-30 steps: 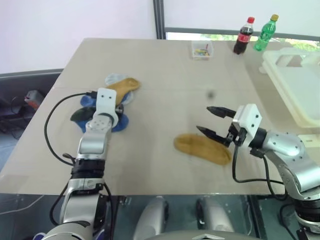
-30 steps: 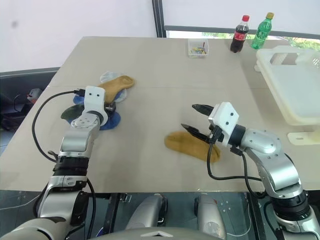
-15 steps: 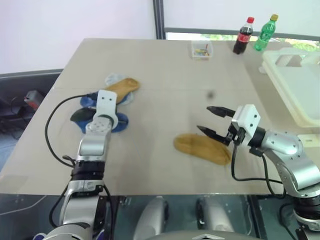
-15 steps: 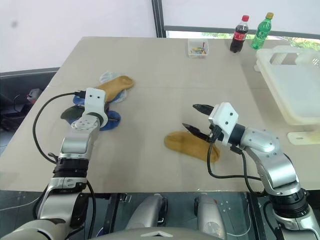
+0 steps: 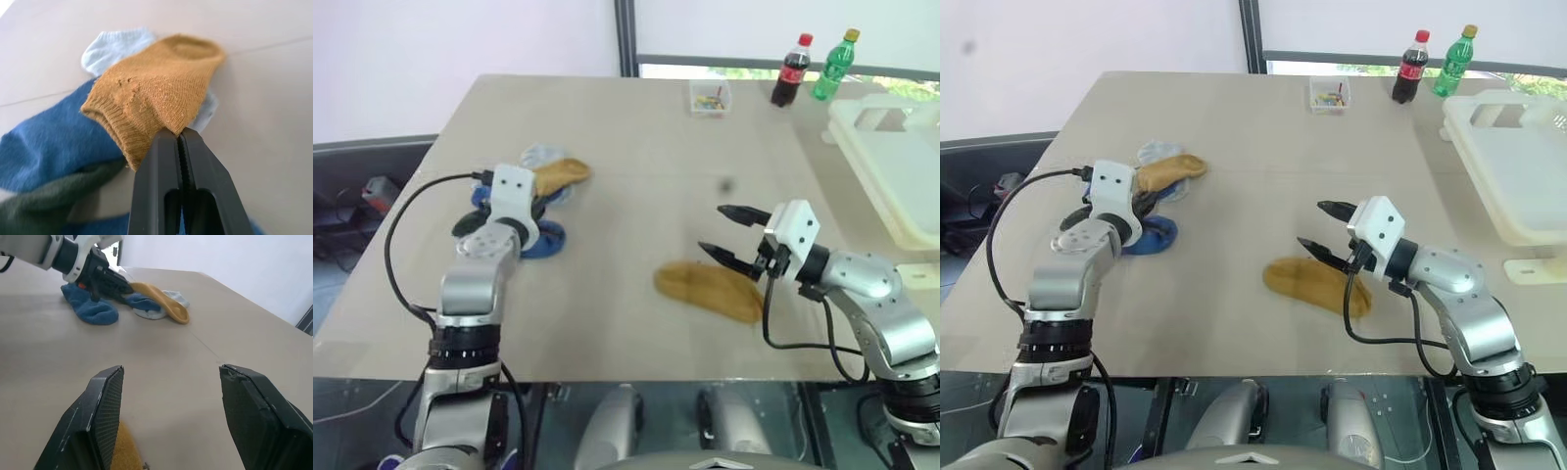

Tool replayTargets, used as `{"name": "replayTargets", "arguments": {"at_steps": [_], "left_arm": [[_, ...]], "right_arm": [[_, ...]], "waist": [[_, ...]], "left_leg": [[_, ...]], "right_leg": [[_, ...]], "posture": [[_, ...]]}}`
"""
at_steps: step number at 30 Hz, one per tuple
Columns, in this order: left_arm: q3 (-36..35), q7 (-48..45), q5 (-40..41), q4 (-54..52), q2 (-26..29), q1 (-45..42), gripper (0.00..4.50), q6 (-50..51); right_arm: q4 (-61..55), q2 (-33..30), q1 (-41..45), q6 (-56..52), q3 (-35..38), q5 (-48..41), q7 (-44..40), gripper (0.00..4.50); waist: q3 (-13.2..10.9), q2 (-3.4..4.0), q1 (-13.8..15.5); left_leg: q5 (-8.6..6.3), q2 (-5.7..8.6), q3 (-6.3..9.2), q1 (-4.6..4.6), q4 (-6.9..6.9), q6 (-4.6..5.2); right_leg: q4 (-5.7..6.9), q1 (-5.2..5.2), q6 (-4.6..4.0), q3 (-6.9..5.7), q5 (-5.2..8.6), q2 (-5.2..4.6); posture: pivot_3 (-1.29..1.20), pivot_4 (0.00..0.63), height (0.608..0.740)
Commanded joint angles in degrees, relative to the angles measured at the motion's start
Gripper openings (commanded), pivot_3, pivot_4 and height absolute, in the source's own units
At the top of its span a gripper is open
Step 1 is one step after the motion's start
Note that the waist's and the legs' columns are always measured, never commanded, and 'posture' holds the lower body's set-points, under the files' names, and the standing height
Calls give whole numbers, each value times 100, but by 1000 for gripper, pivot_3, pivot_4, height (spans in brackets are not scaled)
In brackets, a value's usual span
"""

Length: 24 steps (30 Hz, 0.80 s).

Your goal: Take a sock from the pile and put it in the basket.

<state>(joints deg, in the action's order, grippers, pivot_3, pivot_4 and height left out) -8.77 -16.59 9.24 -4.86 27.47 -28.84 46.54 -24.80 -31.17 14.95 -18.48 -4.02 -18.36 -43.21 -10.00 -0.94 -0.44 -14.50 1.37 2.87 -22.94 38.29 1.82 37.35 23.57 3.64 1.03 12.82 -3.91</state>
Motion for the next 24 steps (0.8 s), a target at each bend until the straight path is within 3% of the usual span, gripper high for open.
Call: {"name": "replayTargets", "arguments": {"at_steps": [1, 7, 14, 19, 24], "left_arm": [[306, -397, 403, -468, -52, -118, 55, 760], [1003, -759, 972, -757, -484, -225, 55, 1898], [2091, -1321, 1016, -555, -750, -633, 55, 1547], [2968, -2273, 422, -62, -20, -858, 55, 206], [3010, -2639, -233, 1028, 504, -853, 55, -1812]], "right_arm": [[-108, 24, 117, 53, 41, -9, 50, 3237], [-133, 17, 95, -3, 72, 34, 157, 3237], [-288, -34, -64, -101, 180, 16, 300, 3237], [-487, -83, -226, -296, 274, -42, 439, 3237], [-638, -103, -385, -471, 289, -68, 518, 3237]], "waist": [[0, 0, -14], [-1, -2, -18], [-2, -3, -13], [-2, -1, -48], [-3, 1, -16]], "left_leg": [[0, 1, -1, 0, 0, 0], [0, 1, -1, 1, 1, 0], [0, 1, -4, 3, 2, 0], [1, 1, -10, 6, 0, -1], [0, -7, -14, 10, -2, 0]], "right_leg": [[0, 0, 0, 1, 0, 0], [4, 0, 1, 2, 0, 2], [6, -2, 0, 6, 1, 4], [6, 0, -1, 12, 1, 10], [6, 1, -3, 19, 2, 15]], "posture": [[0, 150, 740], [0, 150, 740], [0, 150, 740], [0, 150, 740], [0, 150, 740]]}}
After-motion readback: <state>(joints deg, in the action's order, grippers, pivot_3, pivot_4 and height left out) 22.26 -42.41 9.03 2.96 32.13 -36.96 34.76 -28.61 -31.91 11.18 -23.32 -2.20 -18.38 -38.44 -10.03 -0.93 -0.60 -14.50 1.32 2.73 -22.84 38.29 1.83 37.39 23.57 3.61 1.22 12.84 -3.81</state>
